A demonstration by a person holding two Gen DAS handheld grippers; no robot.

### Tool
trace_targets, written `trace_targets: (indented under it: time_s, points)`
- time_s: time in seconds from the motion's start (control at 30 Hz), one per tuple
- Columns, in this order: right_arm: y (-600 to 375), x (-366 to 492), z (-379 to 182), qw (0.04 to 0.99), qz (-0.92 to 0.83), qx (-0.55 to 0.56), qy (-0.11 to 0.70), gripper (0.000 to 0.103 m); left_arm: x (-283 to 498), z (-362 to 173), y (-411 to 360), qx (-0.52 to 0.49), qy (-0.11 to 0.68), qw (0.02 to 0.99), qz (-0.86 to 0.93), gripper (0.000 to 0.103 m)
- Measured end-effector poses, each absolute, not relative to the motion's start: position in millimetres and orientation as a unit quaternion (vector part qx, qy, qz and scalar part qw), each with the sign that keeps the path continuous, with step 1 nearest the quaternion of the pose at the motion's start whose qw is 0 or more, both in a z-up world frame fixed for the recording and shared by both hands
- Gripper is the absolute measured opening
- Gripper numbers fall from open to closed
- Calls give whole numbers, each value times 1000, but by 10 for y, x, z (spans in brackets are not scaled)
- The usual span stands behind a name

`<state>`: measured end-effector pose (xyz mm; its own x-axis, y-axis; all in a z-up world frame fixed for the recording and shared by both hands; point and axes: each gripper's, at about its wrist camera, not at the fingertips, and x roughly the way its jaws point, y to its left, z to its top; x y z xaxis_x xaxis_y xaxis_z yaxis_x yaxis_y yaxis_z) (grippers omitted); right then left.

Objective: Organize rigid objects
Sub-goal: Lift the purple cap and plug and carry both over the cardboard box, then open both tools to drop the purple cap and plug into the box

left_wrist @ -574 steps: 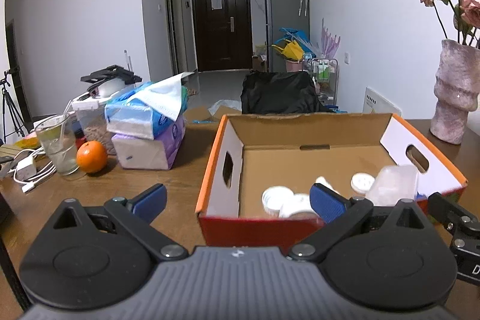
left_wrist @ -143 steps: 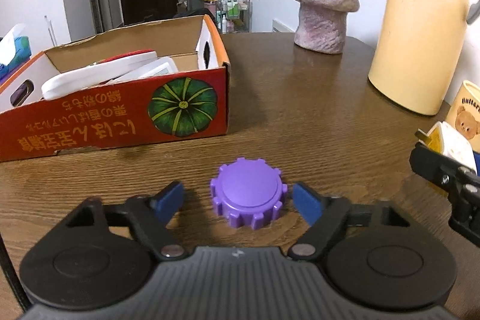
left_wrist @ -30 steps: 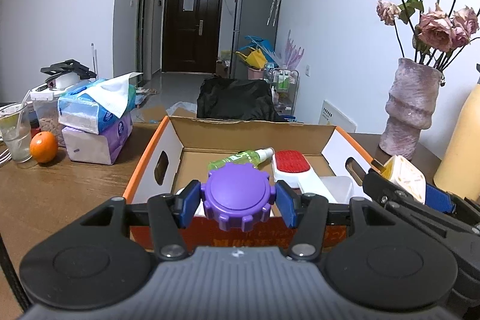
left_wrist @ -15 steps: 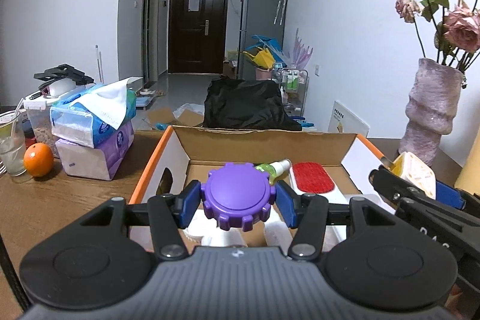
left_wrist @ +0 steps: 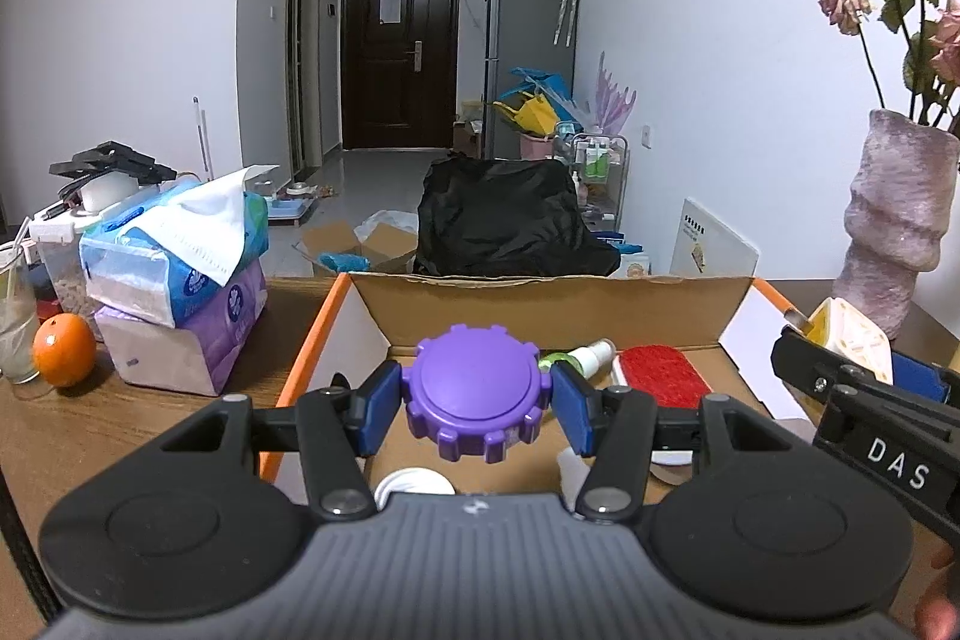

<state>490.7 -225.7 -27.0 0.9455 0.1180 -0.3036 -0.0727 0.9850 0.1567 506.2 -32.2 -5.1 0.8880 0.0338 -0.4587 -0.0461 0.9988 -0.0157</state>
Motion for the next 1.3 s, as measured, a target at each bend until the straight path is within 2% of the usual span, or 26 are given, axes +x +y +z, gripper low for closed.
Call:
trace_targets:
  time_s: [0.8, 0.87, 0.93, 0.97, 1.0, 1.07, 1.13, 1.23, 1.3]
  points:
    - [-2198, 5329, -297, 979, 60, 54, 185, 59, 5421, -154, -241, 1, 257, 966, 30, 57]
    - [-2213, 5336, -299, 978, 61, 58, 191, 59, 5417, -155, -228, -4, 259, 965, 31, 65]
    - [-2225, 5333, -305, 976, 63, 61, 197, 60, 5398, -141, -226, -4, 254, 966, 41, 92]
    - [-2227, 5322, -301, 977, 62, 62, 194, 60, 5384, -131, -221, -4, 249, 967, 52, 99]
    - [-2229, 5311, -293, 978, 60, 62, 192, 66, 5368, -116, -211, -4, 240, 969, 62, 103]
    - [-2249, 5285, -278, 978, 58, 68, 186, 76, 5350, -91, -199, -3, 236, 970, 65, 103]
    - [-2268, 5260, -261, 980, 54, 71, 178, 90, 5351, -84, -186, -9, 239, 969, 63, 103]
    - [-2294, 5232, -232, 982, 48, 76, 167, 102, 5359, -87, -183, -6, 241, 968, 69, 103]
    - [-2301, 5216, -218, 983, 45, 78, 162, 103, 5358, -87, -176, -7, 239, 968, 68, 103]
